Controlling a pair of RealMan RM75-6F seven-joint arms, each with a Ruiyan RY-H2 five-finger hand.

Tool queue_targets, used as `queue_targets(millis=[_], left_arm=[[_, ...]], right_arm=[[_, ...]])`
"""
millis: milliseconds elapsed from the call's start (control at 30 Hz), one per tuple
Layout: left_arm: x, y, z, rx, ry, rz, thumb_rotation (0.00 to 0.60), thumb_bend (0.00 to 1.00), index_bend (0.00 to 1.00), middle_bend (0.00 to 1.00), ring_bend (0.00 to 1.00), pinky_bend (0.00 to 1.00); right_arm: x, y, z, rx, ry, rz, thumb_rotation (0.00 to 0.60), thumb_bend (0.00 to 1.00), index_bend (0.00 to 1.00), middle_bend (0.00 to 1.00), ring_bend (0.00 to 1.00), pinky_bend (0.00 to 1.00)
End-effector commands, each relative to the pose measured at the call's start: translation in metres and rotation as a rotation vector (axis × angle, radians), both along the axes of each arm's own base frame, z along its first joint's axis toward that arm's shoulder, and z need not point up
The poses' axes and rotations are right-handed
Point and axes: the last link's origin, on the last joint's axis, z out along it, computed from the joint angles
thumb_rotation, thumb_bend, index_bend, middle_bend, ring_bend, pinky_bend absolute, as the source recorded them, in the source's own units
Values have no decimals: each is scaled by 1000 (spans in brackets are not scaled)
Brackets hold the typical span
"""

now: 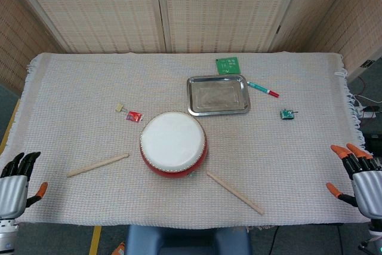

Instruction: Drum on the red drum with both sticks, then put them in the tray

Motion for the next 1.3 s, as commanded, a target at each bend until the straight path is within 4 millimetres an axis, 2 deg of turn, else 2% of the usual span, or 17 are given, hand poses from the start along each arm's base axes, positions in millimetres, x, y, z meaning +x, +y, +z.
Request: queue_targets(millis=[33, 333, 567, 733, 867, 1100, 1300], left_arm=[[-1, 0, 0, -6, -5, 7, 600, 317, 138, 140, 72, 169], [6, 8, -9, -33, -18, -43, 600, 317, 180, 147, 80, 168], [21, 44, -41, -155, -42, -83, 600, 368, 323, 196, 115, 185], [28, 68, -71, -261, -64, -17, 600, 368, 322, 200, 120, 181], [28, 80, -92, -333, -81, 55, 600, 367, 297, 170, 108, 170], [28, 95, -110, -328, -106, 124, 600, 365, 288, 157, 96, 158], [26, 104, -119, -298, -133, 161, 600, 365, 362, 165, 96, 158]], right_arm=[[0, -2, 0, -3, -3, 2, 600, 80, 151, 192, 102, 214], [1, -2, 4, -12, -4, 10, 600, 79, 149, 192, 102, 214], [6, -10, 8, -10, 5, 30, 600, 79, 144, 192, 102, 214], [9, -17, 6, 9, 1, 37, 600, 79, 143, 192, 102, 214], [9, -19, 5, 17, -1, 33, 600, 79, 142, 192, 102, 214], [6, -20, 5, 15, -6, 18, 600, 79, 142, 192, 102, 214], [4, -19, 5, 15, -14, 12, 600, 79, 142, 192, 102, 214]])
